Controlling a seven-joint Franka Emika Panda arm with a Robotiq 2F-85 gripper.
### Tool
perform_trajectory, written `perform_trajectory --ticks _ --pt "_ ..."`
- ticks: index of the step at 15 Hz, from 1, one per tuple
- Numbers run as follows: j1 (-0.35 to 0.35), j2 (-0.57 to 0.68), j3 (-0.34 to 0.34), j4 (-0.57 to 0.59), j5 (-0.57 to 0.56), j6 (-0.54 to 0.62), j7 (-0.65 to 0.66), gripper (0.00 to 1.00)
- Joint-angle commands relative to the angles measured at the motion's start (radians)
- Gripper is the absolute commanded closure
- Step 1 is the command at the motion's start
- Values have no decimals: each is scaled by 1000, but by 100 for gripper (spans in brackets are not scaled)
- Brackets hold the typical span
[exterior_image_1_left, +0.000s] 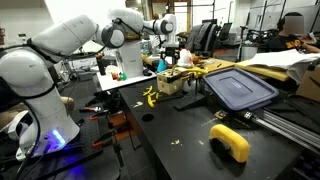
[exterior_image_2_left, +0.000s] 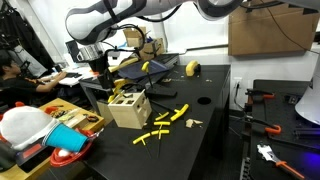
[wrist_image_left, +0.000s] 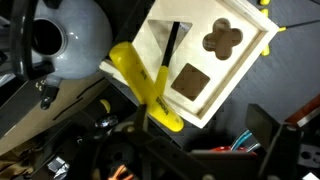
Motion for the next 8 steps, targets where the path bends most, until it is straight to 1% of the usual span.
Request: perform_trajectory --ticks 1,8 --pt "18 17 -18 53 -33 -25 -18 0" --pt "27 12 -24 67 -73 -23 -15 0"
